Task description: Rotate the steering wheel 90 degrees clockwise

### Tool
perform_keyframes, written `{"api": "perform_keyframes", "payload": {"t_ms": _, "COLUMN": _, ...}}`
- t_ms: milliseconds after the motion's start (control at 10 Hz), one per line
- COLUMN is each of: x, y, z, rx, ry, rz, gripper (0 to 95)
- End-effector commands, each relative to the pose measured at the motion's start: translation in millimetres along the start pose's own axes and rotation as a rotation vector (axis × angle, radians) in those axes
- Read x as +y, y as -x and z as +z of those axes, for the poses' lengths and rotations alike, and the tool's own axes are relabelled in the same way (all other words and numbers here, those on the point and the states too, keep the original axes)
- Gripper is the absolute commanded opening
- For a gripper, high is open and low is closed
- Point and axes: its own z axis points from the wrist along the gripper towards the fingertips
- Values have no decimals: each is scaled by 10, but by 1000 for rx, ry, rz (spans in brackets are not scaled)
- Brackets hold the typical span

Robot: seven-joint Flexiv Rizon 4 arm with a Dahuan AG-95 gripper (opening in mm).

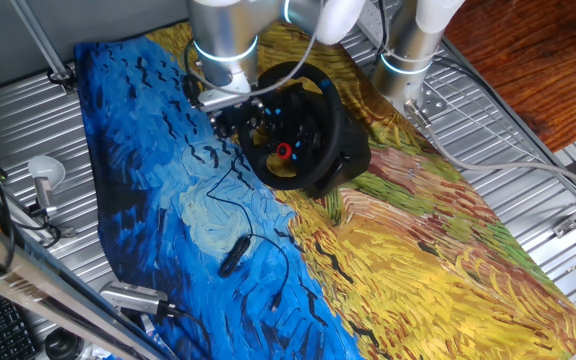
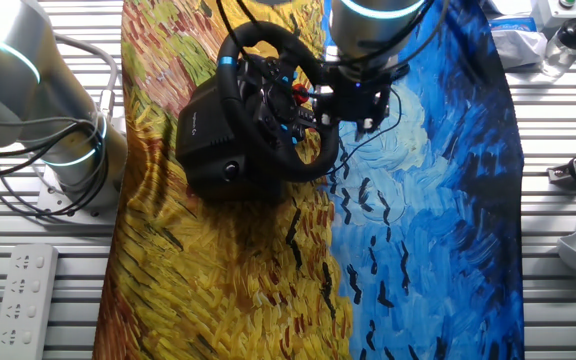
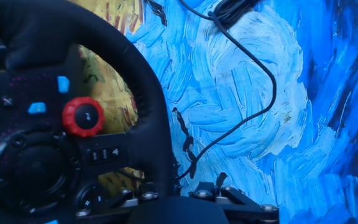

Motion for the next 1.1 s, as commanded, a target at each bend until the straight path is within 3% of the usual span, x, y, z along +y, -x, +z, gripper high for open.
{"api": "perform_keyframes", "payload": {"t_ms": 100, "x": 9, "y": -11, "z": 32, "rx": 2, "ry": -1, "rz": -14, "gripper": 570}}
{"api": "perform_keyframes", "payload": {"t_ms": 500, "x": 31, "y": -19, "z": 113, "rx": -12, "ry": 5, "rz": -46, "gripper": 570}}
{"api": "perform_keyframes", "payload": {"t_ms": 800, "x": 113, "y": -45, "z": 162, "rx": -42, "ry": 12, "rz": -57, "gripper": 570}}
{"api": "perform_keyframes", "payload": {"t_ms": 1100, "x": 161, "y": -58, "z": 189, "rx": -46, "ry": 18, "rz": -70, "gripper": 570}}
